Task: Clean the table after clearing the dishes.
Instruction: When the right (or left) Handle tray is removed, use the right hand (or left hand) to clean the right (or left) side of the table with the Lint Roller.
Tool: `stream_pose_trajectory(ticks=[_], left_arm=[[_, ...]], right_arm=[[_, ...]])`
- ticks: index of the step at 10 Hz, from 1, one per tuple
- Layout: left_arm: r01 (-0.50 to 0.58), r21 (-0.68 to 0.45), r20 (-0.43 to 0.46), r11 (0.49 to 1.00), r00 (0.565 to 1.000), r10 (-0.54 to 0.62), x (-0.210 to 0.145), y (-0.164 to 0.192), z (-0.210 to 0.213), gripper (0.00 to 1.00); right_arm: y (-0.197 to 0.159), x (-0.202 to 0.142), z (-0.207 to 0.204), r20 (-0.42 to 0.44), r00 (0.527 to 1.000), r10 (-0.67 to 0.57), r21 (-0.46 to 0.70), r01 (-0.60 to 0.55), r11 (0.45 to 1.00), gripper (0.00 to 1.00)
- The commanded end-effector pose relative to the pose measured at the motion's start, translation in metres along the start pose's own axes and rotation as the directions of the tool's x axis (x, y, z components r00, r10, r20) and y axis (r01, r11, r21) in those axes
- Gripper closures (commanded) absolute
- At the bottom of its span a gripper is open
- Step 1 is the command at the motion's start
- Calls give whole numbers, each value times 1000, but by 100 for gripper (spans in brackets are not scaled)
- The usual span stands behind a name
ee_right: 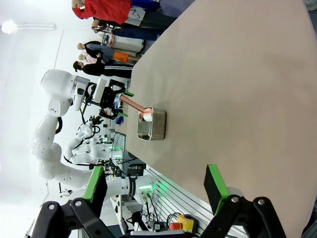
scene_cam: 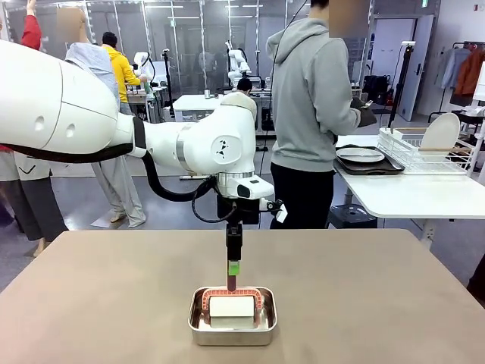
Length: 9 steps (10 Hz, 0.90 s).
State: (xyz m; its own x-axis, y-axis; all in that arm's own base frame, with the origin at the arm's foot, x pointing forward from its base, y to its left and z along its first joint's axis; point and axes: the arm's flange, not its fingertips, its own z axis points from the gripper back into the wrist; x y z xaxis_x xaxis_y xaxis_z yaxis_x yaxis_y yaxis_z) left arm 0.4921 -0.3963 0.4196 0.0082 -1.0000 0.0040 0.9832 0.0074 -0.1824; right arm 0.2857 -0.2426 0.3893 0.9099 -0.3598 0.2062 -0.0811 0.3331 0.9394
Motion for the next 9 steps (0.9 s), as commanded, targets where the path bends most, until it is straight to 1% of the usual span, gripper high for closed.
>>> stream_pose_trajectory(ticks=[1,2,4,5,6,7,8,9], left_arm=[[-4,-43,-5,999,1000,4,-1,-2,3,69],[1,-46,-7,999,1000,-2,-2,-2,2,100],[-22,-47,-42,999,999,20,-3,-2,3,100],[-19,-51,-34,999,999,17,-3,-3,5,97],[-9,-52,-18,999,1000,8,-3,-2,6,100],[-14,-56,-13,998,1000,13,-5,-3,5,100],[-12,-74,19,997,1000,14,-8,-1,6,100],[-28,-79,20,997,999,30,-10,-1,7,100]], right_arm=[[2,0,-2,20,1000,10,2,-10,1000,0],[2,0,-2,20,1000,10,2,-10,1000,0],[2,0,-2,20,1000,10,2,-10,1000,0],[2,0,-2,20,1000,10,2,-10,1000,0],[2,0,-2,20,1000,10,2,-10,1000,0],[2,0,-2,20,1000,10,2,-10,1000,0],[2,0,-2,20,1000,10,2,-10,1000,0],[2,0,-2,20,1000,10,2,-10,1000,0]])
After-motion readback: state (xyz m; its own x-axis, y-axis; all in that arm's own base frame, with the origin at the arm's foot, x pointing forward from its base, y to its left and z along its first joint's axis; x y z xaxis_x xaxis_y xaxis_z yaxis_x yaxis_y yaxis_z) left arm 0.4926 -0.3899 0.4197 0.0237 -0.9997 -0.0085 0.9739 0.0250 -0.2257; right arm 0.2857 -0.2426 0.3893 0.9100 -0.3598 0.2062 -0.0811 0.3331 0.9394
